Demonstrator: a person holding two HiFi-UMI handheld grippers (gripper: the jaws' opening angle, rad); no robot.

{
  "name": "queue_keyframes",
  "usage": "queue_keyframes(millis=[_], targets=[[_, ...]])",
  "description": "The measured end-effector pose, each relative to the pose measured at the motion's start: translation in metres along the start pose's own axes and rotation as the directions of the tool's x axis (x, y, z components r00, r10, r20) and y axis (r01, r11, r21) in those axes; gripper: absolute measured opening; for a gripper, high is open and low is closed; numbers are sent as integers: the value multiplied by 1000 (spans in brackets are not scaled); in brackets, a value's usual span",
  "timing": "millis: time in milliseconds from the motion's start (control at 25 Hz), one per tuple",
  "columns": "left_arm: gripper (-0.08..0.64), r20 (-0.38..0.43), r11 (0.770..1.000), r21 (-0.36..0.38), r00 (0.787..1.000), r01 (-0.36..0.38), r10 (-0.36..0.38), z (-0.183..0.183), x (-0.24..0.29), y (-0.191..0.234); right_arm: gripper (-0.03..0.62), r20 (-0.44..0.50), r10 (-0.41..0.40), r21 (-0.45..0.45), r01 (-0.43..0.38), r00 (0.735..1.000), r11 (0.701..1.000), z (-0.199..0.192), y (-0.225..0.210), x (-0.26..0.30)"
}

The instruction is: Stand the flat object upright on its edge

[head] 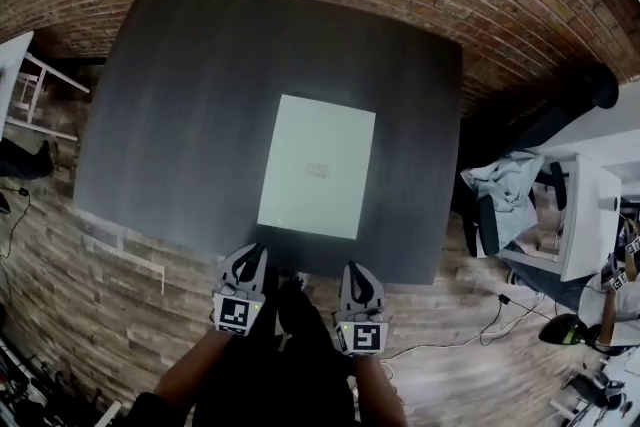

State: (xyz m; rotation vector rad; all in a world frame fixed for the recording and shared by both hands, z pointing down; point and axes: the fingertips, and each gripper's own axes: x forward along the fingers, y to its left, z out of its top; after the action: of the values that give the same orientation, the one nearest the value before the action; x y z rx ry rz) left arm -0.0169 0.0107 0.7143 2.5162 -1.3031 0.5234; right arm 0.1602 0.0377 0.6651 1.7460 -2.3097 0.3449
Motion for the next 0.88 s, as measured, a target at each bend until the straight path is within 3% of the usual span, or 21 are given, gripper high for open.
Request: queue_keyframes(millis=[360,640,800,880], targets=[[43,-33,1000,-22,999,13,-14,-24,21,14,26,-45,-26,-23,25,999,999,-31,-15,16],[46,-56,1000,9,998,15,-14,-36,30,23,28,-106,-19,-45,14,994,999,-63,-24,20],[85,-80,1000,-5,996,25,-26,-43,38,27,108,-134,-26,-22,23,991,1000,-73,-27,26],[104,-98,999,-11,994,38,-39,-50,42,26,112,-143,-29,-15,27,989,1000,-78,-28,29]])
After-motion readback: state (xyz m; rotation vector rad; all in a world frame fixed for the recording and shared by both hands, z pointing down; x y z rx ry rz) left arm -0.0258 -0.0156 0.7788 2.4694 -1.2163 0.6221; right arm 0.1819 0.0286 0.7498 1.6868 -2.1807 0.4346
